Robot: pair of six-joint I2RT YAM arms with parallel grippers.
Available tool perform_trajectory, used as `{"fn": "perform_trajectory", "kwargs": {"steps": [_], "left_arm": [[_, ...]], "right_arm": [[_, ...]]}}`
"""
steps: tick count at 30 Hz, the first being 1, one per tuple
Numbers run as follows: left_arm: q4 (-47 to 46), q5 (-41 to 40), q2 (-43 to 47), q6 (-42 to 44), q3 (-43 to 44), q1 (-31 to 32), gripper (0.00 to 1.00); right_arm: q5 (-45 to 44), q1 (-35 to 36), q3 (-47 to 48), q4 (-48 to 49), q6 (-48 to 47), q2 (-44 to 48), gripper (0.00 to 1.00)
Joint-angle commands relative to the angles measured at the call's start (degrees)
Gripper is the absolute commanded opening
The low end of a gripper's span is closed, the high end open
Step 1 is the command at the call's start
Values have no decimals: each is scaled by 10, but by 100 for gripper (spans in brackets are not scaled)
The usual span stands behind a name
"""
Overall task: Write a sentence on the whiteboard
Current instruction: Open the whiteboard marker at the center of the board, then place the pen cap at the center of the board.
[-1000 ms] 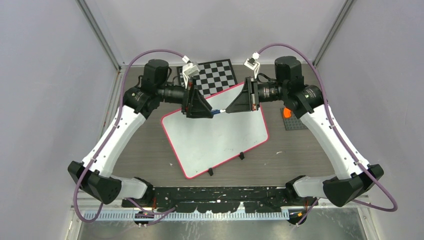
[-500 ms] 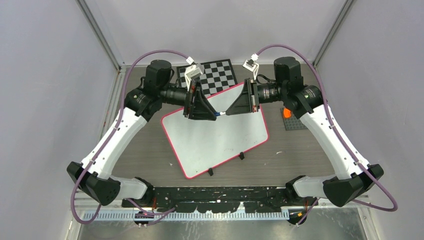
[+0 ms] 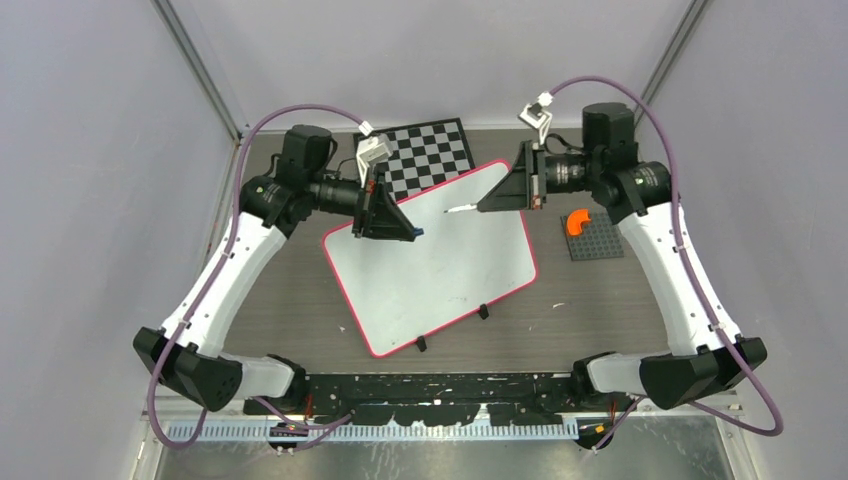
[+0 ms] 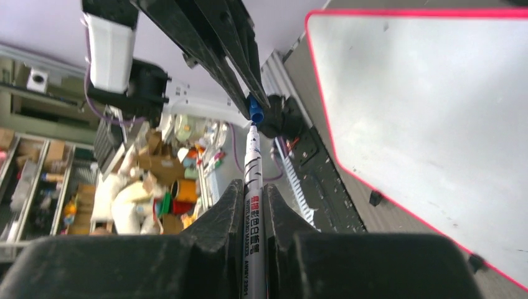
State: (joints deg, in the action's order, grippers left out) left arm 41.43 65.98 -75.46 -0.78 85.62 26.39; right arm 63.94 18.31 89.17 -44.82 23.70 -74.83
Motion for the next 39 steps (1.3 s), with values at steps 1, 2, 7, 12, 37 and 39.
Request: {"fn": "perform_trajectory", "kwargs": {"steps": [1,2,7,12,37,39], "left_arm": [[112,4,15,88,-8,-27,0],[117,5,17,92,-6,-33,0],[34,-6,43,-3,12,-121,0],[-10,-79,57,-76,-7,-302,0],[160,-390,-109,281,-212,-507,4],[149,-404,-118,286,-224,-502,4]], "right_arm": [[62,-56,43,1,-12,29,0],[67,-64,47,-8,-19,29,0],[58,-85,48,-41,-48,30,0],[28,-86,25,-41,-60,42,0],[-127,10,-47,-99,-166,41,0],[-143,24,-53,-97,-172,42,0]]}}
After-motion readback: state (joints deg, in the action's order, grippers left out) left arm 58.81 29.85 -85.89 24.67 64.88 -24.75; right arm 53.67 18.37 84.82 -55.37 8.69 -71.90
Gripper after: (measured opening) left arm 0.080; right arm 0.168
